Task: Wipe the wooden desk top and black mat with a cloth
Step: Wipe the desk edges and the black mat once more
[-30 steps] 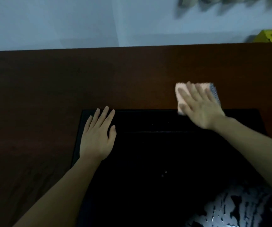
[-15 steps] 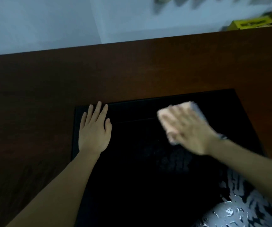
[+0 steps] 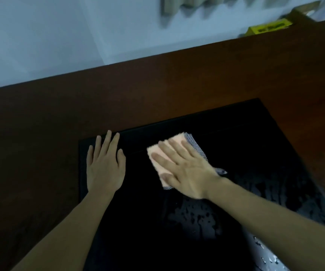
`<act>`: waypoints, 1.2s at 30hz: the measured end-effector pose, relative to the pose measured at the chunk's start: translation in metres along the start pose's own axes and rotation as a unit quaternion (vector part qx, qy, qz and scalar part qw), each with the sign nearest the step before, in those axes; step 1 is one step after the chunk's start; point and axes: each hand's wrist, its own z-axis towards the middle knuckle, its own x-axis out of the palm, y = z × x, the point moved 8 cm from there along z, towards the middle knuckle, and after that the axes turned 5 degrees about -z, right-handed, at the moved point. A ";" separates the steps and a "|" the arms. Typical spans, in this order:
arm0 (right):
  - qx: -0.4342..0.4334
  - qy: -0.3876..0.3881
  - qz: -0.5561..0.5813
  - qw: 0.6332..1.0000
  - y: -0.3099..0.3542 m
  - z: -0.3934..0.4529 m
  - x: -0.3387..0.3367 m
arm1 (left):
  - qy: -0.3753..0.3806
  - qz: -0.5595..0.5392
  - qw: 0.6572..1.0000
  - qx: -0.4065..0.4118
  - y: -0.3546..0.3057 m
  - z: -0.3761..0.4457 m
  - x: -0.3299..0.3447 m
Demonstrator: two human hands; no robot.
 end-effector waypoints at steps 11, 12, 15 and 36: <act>0.392 0.009 0.066 0.917 -0.226 -0.020 -0.014 | -0.024 0.006 0.999 0.022 -0.002 0.001 0.001; 0.395 0.018 0.075 0.916 -0.217 -0.004 -0.016 | -0.024 0.005 0.999 0.023 -0.002 0.001 0.001; 0.325 0.019 0.054 0.944 -0.154 0.044 -0.020 | -0.022 0.009 0.999 0.027 -0.001 0.001 0.001; 0.240 -0.031 0.029 0.970 -0.087 0.016 -0.008 | -0.041 0.074 0.989 0.122 -0.019 -0.001 -0.002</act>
